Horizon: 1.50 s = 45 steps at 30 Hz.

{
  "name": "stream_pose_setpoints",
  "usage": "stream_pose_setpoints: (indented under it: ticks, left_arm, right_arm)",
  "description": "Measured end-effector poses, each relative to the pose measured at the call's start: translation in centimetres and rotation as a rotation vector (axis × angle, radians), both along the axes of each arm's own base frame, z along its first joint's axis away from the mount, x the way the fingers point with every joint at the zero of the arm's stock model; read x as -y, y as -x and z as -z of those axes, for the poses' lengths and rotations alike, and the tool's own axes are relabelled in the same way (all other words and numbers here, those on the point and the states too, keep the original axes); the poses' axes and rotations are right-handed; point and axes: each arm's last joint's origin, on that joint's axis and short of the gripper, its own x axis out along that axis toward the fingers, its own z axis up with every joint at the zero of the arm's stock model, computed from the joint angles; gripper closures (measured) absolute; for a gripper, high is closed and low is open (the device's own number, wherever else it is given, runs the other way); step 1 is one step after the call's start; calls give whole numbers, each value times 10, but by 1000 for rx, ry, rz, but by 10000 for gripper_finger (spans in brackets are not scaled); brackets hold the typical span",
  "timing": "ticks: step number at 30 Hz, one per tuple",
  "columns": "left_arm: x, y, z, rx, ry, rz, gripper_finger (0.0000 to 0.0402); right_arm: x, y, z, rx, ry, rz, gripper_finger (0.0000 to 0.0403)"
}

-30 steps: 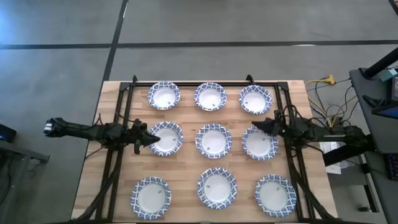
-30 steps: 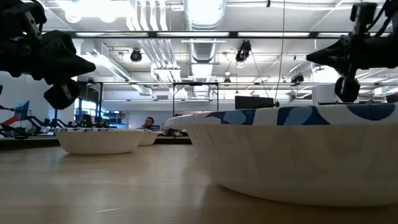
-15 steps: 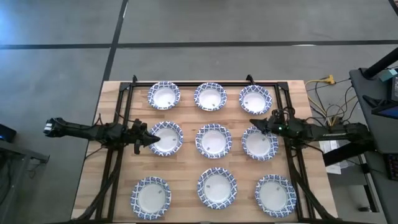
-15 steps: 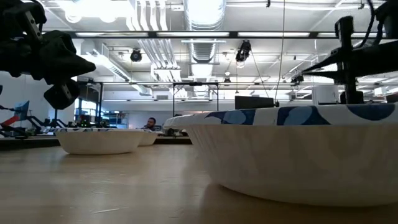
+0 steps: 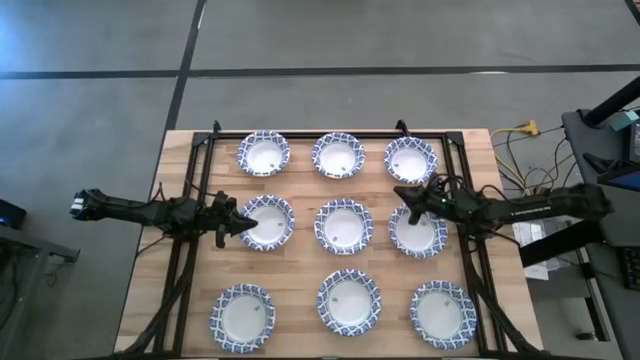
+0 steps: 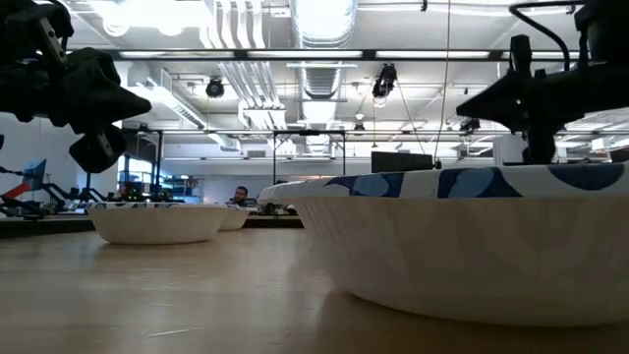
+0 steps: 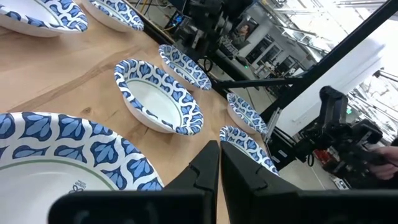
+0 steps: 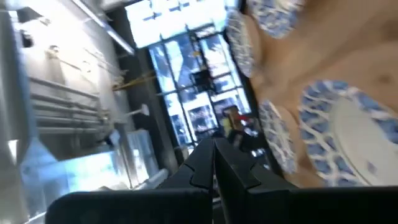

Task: Nest bowls inside each other
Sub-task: Stack the white patterned bowl on top of the center white patterned bowl

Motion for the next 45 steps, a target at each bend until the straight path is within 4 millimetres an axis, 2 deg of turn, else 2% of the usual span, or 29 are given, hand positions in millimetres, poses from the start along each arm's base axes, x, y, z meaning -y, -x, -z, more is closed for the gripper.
stream_pose_setpoints:
  ticks: [5, 10, 17, 24, 27, 32, 35, 39, 42, 45]
  left_arm:
    - [0, 0, 0, 0, 0, 0, 402]
    - [0, 0, 0, 1, 0, 0, 402]
    - [0, 0, 0, 0, 0, 0, 402]
    - [0, 0, 0, 0, 0, 0, 402]
    - [0, 0, 0, 0, 0, 0, 402]
    - [0, 0, 0, 0, 0, 0, 402]
    - [0, 0, 0, 0, 0, 0, 402]
    - [0, 0, 0, 2, 0, 0, 402]
    - [-1, 0, -1, 15, 15, -28, 402]
    - [-1, -2, -13, 129, 221, -57, 402]
  right_arm:
    - [1, -18, -22, -68, 131, 32, 394]
    - [2, -45, -56, -98, 236, 88, 394]
    - [2, -93, -105, -193, 520, 101, 394]
    - [1, -144, -142, -284, 815, 86, 394]
    - [-2, -165, -154, -237, 901, -22, 394]
    - [-8, -196, -163, -177, 1036, -191, 394]
    - [-11, -209, -170, -117, 1077, -337, 394]
    - [-19, -218, -178, -105, 1236, -610, 394]
    - [-24, -215, -182, -222, 1297, -826, 394]
    - [-30, -198, -182, -497, 1330, -1048, 394]
